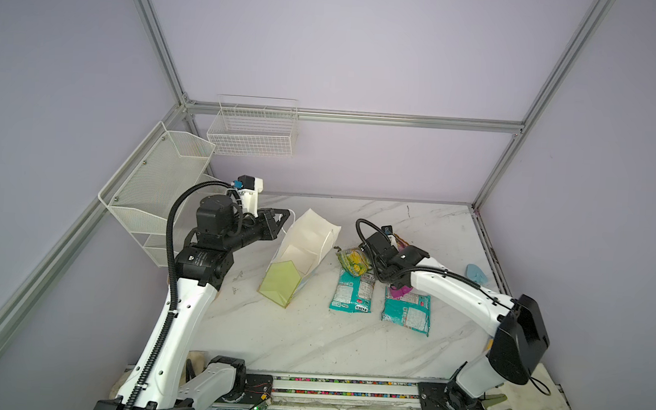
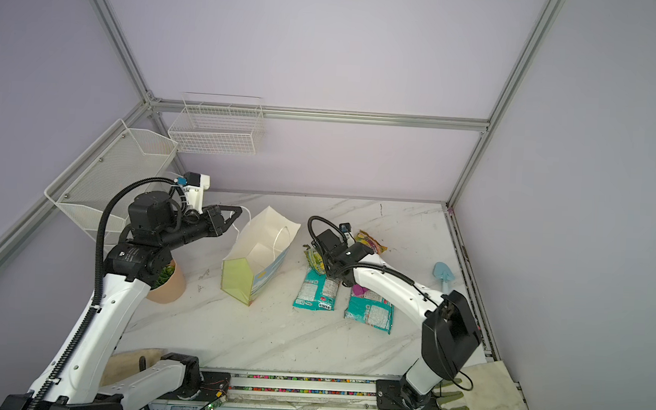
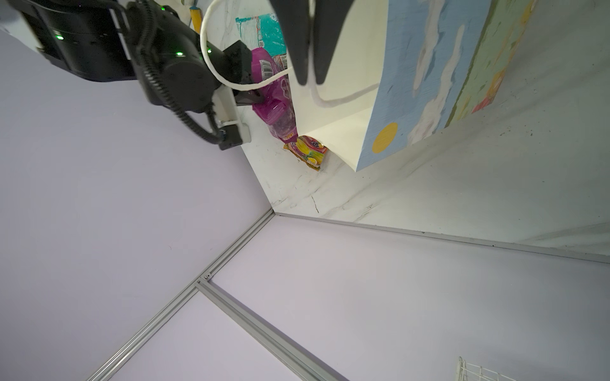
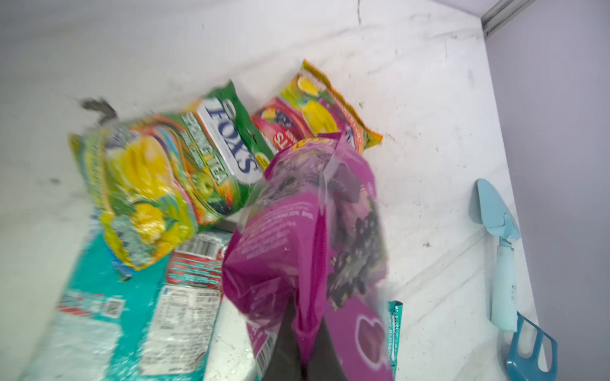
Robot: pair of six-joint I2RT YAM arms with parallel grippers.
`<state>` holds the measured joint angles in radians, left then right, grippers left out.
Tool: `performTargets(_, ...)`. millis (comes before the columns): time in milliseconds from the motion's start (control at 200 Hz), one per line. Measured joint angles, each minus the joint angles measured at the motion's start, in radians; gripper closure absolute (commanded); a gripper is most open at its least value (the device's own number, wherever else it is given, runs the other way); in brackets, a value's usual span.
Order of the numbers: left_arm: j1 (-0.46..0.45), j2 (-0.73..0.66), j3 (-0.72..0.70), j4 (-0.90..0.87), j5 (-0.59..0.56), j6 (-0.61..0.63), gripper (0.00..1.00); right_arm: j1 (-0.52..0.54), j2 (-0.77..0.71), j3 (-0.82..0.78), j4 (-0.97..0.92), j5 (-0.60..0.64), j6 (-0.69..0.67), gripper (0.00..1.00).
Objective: Place the snacks into the paper bag
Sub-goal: Pick up the snack from the middle-right of the table, then place the snack in the paper bag.
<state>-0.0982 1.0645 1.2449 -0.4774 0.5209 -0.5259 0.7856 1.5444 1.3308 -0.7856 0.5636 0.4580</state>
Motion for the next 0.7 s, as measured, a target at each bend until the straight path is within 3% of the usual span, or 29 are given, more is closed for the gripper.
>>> performTargets(360,0.0,-0.014,-0.017,0.029,0.003,-0.031,0.99,0.003,-0.291,0.267,0.034,-0.171,-0.051,1.0)
performTargets(500,0.0,-0.021,-0.02,0.035,0.007,-0.04,1.0,0.0,-0.305,0.368,0.071,-0.275,-0.055,1.0)
performTargets(700,0.0,-0.039,-0.049,0.051,0.008,-0.056,1.0,0.0,-0.216,0.526,0.137,-0.441,-0.041,1.0)
